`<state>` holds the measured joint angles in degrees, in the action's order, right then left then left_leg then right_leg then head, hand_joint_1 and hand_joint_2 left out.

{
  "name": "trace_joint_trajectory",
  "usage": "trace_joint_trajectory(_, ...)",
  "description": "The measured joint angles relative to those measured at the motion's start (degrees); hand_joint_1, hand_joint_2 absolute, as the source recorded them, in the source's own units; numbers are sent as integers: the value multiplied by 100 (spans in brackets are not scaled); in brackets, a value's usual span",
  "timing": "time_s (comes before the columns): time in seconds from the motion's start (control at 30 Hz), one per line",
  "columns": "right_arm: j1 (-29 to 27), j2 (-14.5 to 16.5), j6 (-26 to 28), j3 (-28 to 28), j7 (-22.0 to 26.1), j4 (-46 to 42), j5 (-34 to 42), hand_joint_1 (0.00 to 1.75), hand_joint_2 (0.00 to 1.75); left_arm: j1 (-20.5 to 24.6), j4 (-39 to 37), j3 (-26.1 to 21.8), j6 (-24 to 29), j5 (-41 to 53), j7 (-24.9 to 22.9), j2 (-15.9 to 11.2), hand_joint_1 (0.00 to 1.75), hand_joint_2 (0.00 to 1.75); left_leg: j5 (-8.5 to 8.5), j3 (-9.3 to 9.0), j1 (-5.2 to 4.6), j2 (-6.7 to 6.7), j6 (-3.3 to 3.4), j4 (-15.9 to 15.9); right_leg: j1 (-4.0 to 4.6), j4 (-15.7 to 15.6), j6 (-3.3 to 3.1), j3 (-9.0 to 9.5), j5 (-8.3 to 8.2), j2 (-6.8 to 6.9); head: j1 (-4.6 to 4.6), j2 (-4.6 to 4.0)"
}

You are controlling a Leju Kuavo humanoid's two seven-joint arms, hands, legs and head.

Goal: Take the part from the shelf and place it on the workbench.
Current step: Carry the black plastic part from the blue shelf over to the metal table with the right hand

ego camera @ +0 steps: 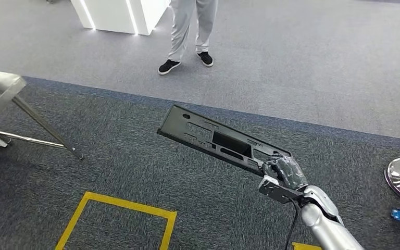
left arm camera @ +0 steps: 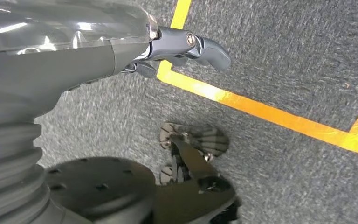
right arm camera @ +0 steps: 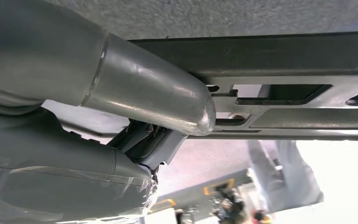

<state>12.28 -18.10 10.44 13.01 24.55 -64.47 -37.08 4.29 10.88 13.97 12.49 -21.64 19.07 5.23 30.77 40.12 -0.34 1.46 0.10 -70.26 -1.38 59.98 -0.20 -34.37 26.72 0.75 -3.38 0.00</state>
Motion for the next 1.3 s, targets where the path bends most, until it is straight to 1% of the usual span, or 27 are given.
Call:
trace_joint_trajectory(0.03, 5, -25, -11, -6, -5, -8, -2, 164, 0, 5, 0, 1, 3, 0, -17, 1, 0, 175, 114, 180, 21, -53, -14, -329, 13, 1, -7, 11, 13, 74, 0, 0)
trace_joint_trajectory(0.07, 15, -43, -25, -11, -11, -10, -5, 164, 0, 1, 0, 1, 9, 0, -35, 1, 0, 175, 141, 293, 35, -79, -21, -522, 21, 1, -9, 21, 26, 144, 1, 0)
trace_joint_trajectory(0.1, 29, -54, -35, -16, -16, -10, -11, 164, 0, -8, 0, 2, 16, 0, -52, 2, 0, 175, 62, 303, 43, -97, -19, -507, 27, 2, -5, 35, 40, 211, 1, 0)
trace_joint_trajectory(0.13, 44, -60, -43, -18, -17, -10, -23, 164, 0, -15, 0, 1, 25, 0, -64, 2, 0, 175, -115, 187, 42, -127, -6, -254, 29, 1, 2, 55, 55, 273, 0, 0)
trace_joint_trajectory(0.2, 68, -79, -37, -18, -33, -21, -78, 164, 0, -14, 0, 1, 38, 2, -76, 2, 0, 175, -469, -208, -7, -351, 58, 542, 41, -2, 33, 109, 92, 393, 1, 0)
trace_joint_trajectory(0.27, 75, -133, -27, -14, -83, -53, -177, 164, 0, 12, 0, 1, 42, 2, -79, 2, 0, 175, -566, -424, -81, -542, 134, 985, 54, -11, 86, 148, 123, 506, 1, 0)
trace_joint_trajectory(0.3, 77, -169, -28, -8, -129, -81, -234, 164, 0, 19, 0, 2, 43, 2, -81, 1, 0, 175, -539, -426, -114, -541, 165, 1019, 55, -21, 117, 162, 133, 566, 1, 0)
trace_joint_trajectory(0.37, 100, -258, -50, 11, -249, -178, -345, 164, 0, 7, 0, 1, 47, 1, -91, -1, 0, 175, -566, -444, -111, -398, 217, 1079, 38, -26, 187, 199, 159, 640, 1, 0)
trace_joint_trajectory(0.4, 130, -319, -77, 19, -312, -242, -390, 164, 0, 4, 0, 1, 49, 1, -100, -1, 0, 175, -584, -472, -99, -329, 251, 1122, 25, 25, 211, 196, 208, 567, 1, 0)
trace_joint_trajectory(0.43, 176, -401, -118, 22, -371, -310, -419, 164, 0, 13, 0, 0, 50, 2, -115, -2, 0, 175, -608, -507, -83, -264, 287, 1165, 14, 188, 226, 135, 313, 427, 1, 0)
trace_joint_trajectory(0.5, 311, -627, -246, 16, -485, -433, -438, 164, 0, 52, 0, -1, 52, 4, -150, -5, 0, 175, -628, -543, -69, -135, 339, 1194, 3, 833, 227, -185, 636, 85, 1, 0)
trace_joint_trajectory(0.53, 403, -771, -343, 9, -539, -482, -423, 164, 0, 68, 0, 0, 53, 6, -169, -7, 0, 175, -629, -545, -72, -65, 355, 1190, 3, 1212, 230, -397, 774, -4, 2, 0)
trace_joint_trajectory(0.57, 506, -927, -451, -2, -581, -523, -393, 164, 0, 73, 0, 1, 55, 8, -184, -7, 0, 175, -623, -549, -74, 11, 360, 1183, 6, 1469, 238, -564, 819, -45, 1, 0)
trace_joint_trajectory(0.6, 625, -1095, -572, -14, -609, -562, -336, 164, 0, 71, 0, 1, 55, 9, -195, -6, 0, 175, -616, -554, -75, 92, 361, 1171, 4, 1538, 247, -648, 751, -61, 1, 0)
trace_joint_trajectory(0.63, 758, -1286, -698, -33, -622, -608, -255, 164, 0, 67, 0, 2, 56, 10, -201, -4, 0, 175, -605, -562, -74, 176, 357, 1150, -4, 1376, 255, -623, 565, -74, 1, 0)
trace_joint_trajectory(0.67, 899, -1486, -820, -58, -627, -660, -163, 164, 0, 64, 0, 2, 57, 10, -200, -2, 0, 175, -585, -568, -71, 255, 346, 1121, -18, 1043, 266, -511, 312, -116, 2, 0)
trace_joint_trajectory(0.73, 1268, -1893, -1100, -96, -638, -755, 6, 164, 0, 64, -1, 1, 58, 5, -196, 0, 0, 175, -534, -529, -81, 403, 305, 1027, -62, 365, 287, -252, -26, -335, 2, 0)
trace_joint_trajectory(0.8, 1754, -2223, -1396, -67, -672, -784, 73, 164, 0, 62, -1, -1, 58, -2, -184, -2, 0, 175, -519, -442, -88, 520, 256, 969, -78, 119, 278, -178, -55, -461, 1, 0)
trace_joint_trajectory(0.87, 2300, -2433, -1627, 31, -714, -762, 70, 164, 0, 43, -2, -1, 58, -4, -184, -7, 0, 175, -527, -391, -79, 588, 205, 967, -80, 88, 225, -185, -54, -367, 1, 0)
trace_joint_trajectory(0.93, 2773, -2573, -1748, 141, -728, -734, 55, 164, 0, 36, -2, -1, 58, 0, -193, -10, 0, 175, -421, -311, -89, 398, 138, 794, -93, 50, 152, -141, -50, -239, -4, 0)
trace_joint_trajectory(1.0, 3120, -2690, -1798, 242, -726, -712, 40, 164, 0, 56, -2, 1, 56, 8, -200, -8, 0, 175, -142, -18, -74, 80, 78, 208, -68, 24, 93, -86, -28, -81, -10, 0)
trace_joint_trajectory(1.07, 3373, -2763, -1838, 349, -730, -680, 19, 164, 0, 63, -1, 4, 59, 18, -212, -1, 0, 175, 76, 355, -24, -53, 57, -450, -27, 22, 68, -59, 0, 68, -11, 0)
trace_joint_trajectory(1.1, 3474, -2777, -1857, 412, -733, -662, 4, 164, 0, 52, -1, 7, 67, 22, -221, 3, 0, 175, 55, 435, -9, -77, 59, -559, -13, 24, 64, -46, 15, 135, -11, 0)
trace_joint_trajectory(1.13, 3562, -2784, -1874, 479, -735, -643, -16, 164, 0, 38, -2, 9, 76, 25, -228, 6, 0, 175, -68, 406, 1, -97, 67, -457, -1, 24, 67, -27, 32, 195, -12, 0)
trace_joint_trajectory(1.17, 3644, -2785, -1886, 544, -736, -624, -43, 164, 0, 24, -2, 10, 86, 28, -234, 8, 0, 175, -269, 266, 0, -133, 86, -149, 8, 24, 73, 1, 53, 254, -12, 0)
trace_joint_trajectory(1.23, 3815, -2788, -1900, 676, -751, -573, -113, 164, 0, 16, -2, 10, 97, 43, -242, 7, 0, 175, -586, -98, -54, -322, 151, 607, 27, 21, 100, 59, 97, 367, -11, 0)
trace_joint_trajectory(1.3, 4030, -2791, -1930, 815, -778, -494, -170, 164, 0, 21, -2, 11, 103, 59, -258, 4, 0, 175, -645, -270, -128, -451, 217, 961, 34, 13, 150, 88, 126, 464, -11, 0)
